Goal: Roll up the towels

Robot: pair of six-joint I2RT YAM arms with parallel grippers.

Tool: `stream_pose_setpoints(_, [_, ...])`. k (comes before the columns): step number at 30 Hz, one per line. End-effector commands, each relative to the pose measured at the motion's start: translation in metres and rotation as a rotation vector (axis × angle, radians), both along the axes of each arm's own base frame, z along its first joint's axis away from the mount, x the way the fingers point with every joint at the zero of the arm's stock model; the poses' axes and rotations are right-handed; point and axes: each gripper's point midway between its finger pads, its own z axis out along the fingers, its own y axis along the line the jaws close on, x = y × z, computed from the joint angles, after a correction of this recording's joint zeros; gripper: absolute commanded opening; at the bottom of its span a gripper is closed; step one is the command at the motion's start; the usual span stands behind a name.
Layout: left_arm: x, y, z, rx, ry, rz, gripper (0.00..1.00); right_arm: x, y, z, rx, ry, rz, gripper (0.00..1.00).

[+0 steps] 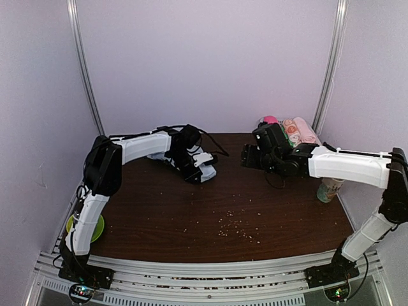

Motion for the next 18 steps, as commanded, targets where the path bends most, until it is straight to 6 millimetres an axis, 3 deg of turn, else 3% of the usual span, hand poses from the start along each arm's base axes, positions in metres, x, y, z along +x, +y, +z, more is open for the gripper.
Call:
stream_pose_setpoints(1, [-0.071,-0.064,0.066,-0.251,0.229,-0.041,0.0,-0.018,-0.043,0.02,-0.089,-0.067,-0.085,0.74])
stream_pose_setpoints(4, [-0.1,-0.089,0.09,-0.338,0.301,-0.101,0.0,-0.029,-0.059,0.029,-0.094,-0.096,-0.104,0.75])
stream_pose_setpoints(6, [-0.106,-0.095,0.11,-0.386,0.313,-0.122,0.22,-0.033,-0.067,0.034,-0.107,-0.111,-0.11,0.77])
stream_pose_setpoints(9, [-0.098,-0.088,0.143,-0.434,0.252,-0.126,0.38,-0.035,-0.068,0.035,-0.13,-0.12,-0.091,0.81])
stream_pose_setpoints(12, [-0.075,-0.061,0.179,-0.467,0.129,-0.082,0.65,-0.031,-0.052,0.032,-0.182,-0.117,-0.031,0.9])
stream_pose_setpoints(15, [-0.044,-0.012,0.208,-0.444,-0.044,-0.01,0.87,-0.025,-0.034,0.032,-0.33,-0.124,0.0,1.0])
stream_pose_setpoints(17, [-0.024,0.027,0.225,-0.427,-0.168,0.061,0.97,-0.022,-0.026,0.032,-0.469,-0.127,-0.005,1.0])
stream_pose_setpoints(18, [-0.017,0.048,0.228,-0.424,-0.206,0.096,0.98,-0.019,-0.021,0.034,-0.513,-0.138,-0.007,1.0])
